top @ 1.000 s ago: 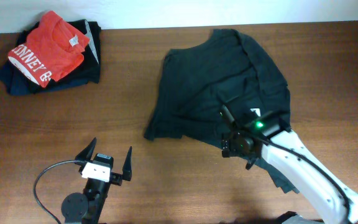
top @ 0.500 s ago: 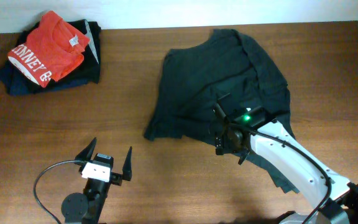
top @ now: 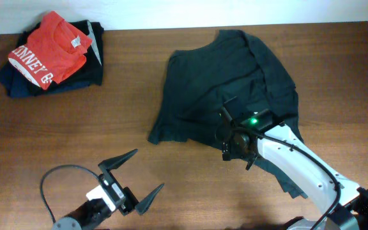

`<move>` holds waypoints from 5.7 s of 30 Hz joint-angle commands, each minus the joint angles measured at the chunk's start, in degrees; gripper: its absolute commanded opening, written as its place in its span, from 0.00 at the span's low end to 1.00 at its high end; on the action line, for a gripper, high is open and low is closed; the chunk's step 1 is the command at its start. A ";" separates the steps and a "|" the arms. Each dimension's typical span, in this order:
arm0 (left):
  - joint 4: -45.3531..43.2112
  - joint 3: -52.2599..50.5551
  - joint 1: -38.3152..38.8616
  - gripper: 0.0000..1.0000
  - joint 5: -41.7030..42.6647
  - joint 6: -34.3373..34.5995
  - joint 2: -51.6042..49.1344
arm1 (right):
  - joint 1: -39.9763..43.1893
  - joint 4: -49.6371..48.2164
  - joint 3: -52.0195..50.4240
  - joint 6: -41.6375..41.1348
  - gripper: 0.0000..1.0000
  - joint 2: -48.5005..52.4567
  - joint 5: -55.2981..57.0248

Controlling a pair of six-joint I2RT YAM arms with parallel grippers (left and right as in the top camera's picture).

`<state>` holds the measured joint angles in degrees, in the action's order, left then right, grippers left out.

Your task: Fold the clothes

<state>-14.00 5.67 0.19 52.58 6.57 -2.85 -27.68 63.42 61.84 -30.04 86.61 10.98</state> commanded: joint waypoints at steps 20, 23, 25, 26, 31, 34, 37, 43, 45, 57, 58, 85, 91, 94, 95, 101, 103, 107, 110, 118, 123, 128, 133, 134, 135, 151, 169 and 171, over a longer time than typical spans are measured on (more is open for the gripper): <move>35.91 42.82 12.46 0.99 -57.77 -1.66 -54.69 | 0.00 -4.68 -0.15 -0.92 0.99 0.02 -1.22; 39.80 42.80 12.57 0.99 -46.45 -1.66 -58.05 | 0.00 -4.92 -0.15 -0.92 0.99 0.02 -1.57; 41.53 42.80 12.57 0.99 -46.14 -1.68 -62.47 | 0.00 -4.76 -0.15 -0.90 0.99 0.02 -1.57; 41.75 42.80 12.55 0.99 -46.14 -1.66 -64.67 | 0.00 -4.68 -0.15 -0.92 0.99 0.02 -1.60; 37.48 42.82 12.52 0.99 -40.61 -1.64 -85.85 | 0.02 -4.96 -0.13 -0.90 0.99 0.02 -3.96; 35.69 42.82 12.52 0.89 -39.63 -1.64 -90.18 | 0.02 -4.98 -0.13 -0.90 0.99 0.00 -3.93; 35.69 42.82 12.57 0.74 -38.36 -0.98 -91.52 | 0.00 -4.98 -0.13 -0.92 0.99 0.00 -3.96; 35.45 42.82 14.16 0.73 -38.47 -0.37 -95.08 | 0.00 -4.35 -0.13 -0.90 0.99 0.00 -4.59; 35.26 42.82 16.41 0.73 -41.09 -0.35 -95.08 | 0.00 -4.28 -0.13 -0.87 0.99 0.02 -4.59; 46.16 46.47 18.01 0.00 -69.53 13.14 -92.96 | 0.50 -0.11 -0.13 -0.90 0.99 0.00 -4.55; 49.24 47.25 18.01 0.00 -74.10 17.07 -91.56 | 1.66 0.46 -0.13 -0.90 0.99 0.02 -4.57; 61.16 46.86 9.11 0.07 -77.20 27.71 -82.07 | 18.32 -2.95 -11.08 0.98 0.99 0.02 -11.85; 61.16 46.86 9.14 0.07 -77.18 27.71 -82.07 | 18.34 -10.54 -17.22 -2.01 0.91 0.02 -11.89; 61.20 46.86 9.11 0.07 -77.15 27.71 -82.07 | 18.34 -10.88 -17.44 -3.96 0.91 0.02 -11.89; 61.20 46.86 9.11 0.07 -77.18 27.71 -82.07 | 18.34 -10.29 -17.57 -4.66 0.91 0.02 -11.87; 61.20 46.86 9.14 0.07 -76.76 27.71 -82.07 | 20.70 -10.38 -18.16 -19.96 0.87 0.00 -7.48; 61.24 46.86 9.11 0.07 -76.76 27.71 -82.07 | 23.67 -10.32 -18.18 -22.62 0.86 0.00 -7.54; 61.20 46.86 9.14 0.07 -76.74 27.71 -82.07 | 28.09 -9.73 -18.18 -24.02 0.87 0.00 -7.96; 61.20 46.86 9.14 0.07 -76.76 27.71 -82.07 | 28.04 -5.68 -18.27 -29.14 0.87 0.00 -7.96; 61.20 46.86 9.14 0.07 -76.76 27.71 -82.07 | 28.04 -12.20 -24.04 -33.90 0.87 -0.09 -12.90; 61.20 46.86 9.18 0.07 -76.76 27.71 -82.07 | 28.09 -14.19 -24.02 -33.86 0.13 -0.09 -12.44; 61.18 46.86 9.16 0.07 -76.78 27.71 -82.07 | 28.46 -13.46 -19.39 -28.55 0.04 -0.09 -7.19; 61.20 46.86 9.16 0.07 -76.78 27.71 -82.07 | 35.65 -9.62 -1.95 -13.49 0.04 -0.09 -5.90; 61.20 46.86 9.16 0.07 -76.76 27.71 -82.07 | 36.89 -9.64 0.98 -10.75 0.05 -0.09 -6.01; 61.20 46.86 9.16 0.07 -76.76 27.71 -82.07 | 37.73 -9.66 3.78 -8.79 0.17 -0.09 -6.01; 61.24 46.86 9.18 0.07 -76.74 27.71 -82.07 | 30.97 4.59 2.34 3.48 0.99 0.02 -14.91; 61.20 46.86 9.18 0.07 -75.91 27.71 -82.07 | 27.74 -16.31 -12.46 -5.62 0.99 2.89 -3.63; 61.20 46.86 9.18 0.07 -75.91 27.71 -82.07 | 27.74 -17.42 -12.46 -5.55 0.99 6.08 -3.58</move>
<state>47.18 52.14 9.61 -23.77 33.71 -84.66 0.32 46.83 49.58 -34.48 89.71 4.54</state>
